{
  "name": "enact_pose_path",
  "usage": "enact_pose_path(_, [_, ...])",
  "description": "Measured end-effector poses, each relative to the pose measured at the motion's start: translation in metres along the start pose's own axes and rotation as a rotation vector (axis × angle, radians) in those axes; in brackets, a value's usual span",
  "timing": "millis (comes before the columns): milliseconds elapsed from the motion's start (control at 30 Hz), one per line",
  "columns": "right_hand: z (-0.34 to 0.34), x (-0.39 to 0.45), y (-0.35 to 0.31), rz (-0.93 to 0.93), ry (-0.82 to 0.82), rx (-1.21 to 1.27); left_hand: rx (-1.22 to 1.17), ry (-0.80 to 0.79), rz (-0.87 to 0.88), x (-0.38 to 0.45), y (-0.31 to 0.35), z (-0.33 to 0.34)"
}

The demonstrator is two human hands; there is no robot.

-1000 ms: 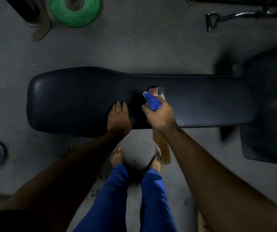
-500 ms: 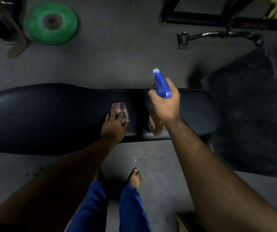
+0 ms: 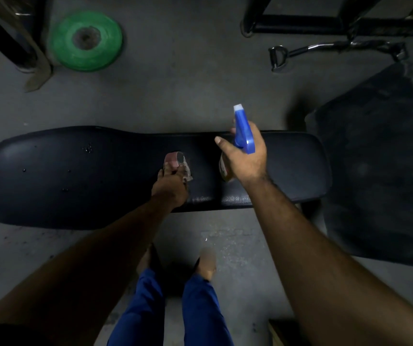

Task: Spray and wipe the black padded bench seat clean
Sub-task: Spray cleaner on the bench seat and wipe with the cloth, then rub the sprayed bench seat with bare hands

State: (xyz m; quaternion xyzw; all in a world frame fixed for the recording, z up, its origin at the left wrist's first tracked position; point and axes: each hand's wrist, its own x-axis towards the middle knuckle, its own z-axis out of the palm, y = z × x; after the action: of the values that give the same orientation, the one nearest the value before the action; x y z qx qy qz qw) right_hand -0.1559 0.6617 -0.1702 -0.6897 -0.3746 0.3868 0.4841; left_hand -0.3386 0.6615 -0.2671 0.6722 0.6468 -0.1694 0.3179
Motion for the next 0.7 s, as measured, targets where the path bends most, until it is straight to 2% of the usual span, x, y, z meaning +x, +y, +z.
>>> enact_pose_path(133, [-0.001, -0.009, 0.008, 0.053, 0.051, -0.027, 0.041, 0.044, 0.011, -0.006, 0.0, -0.003])
enact_pose_path(267, [-0.002, -0.02, 0.016, 0.115, 0.128, -0.077, 0.075, 0.177, 0.059, -0.015, 0.004, 0.0])
enact_pose_path(433, [-0.003, -0.054, 0.028, 0.274, 0.212, 0.009, 0.02, 0.27, 0.119, -0.036, 0.006, 0.001])
enact_pose_path(600, [0.018, -0.104, 0.048, 0.408, 0.221, 0.134, -0.089, 0.303, 0.203, -0.07, -0.011, 0.013])
enact_pose_path(700, [0.041, -0.115, 0.057, 0.376, 0.131, 0.017, -0.166, 0.336, 0.22, -0.071, -0.027, 0.015])
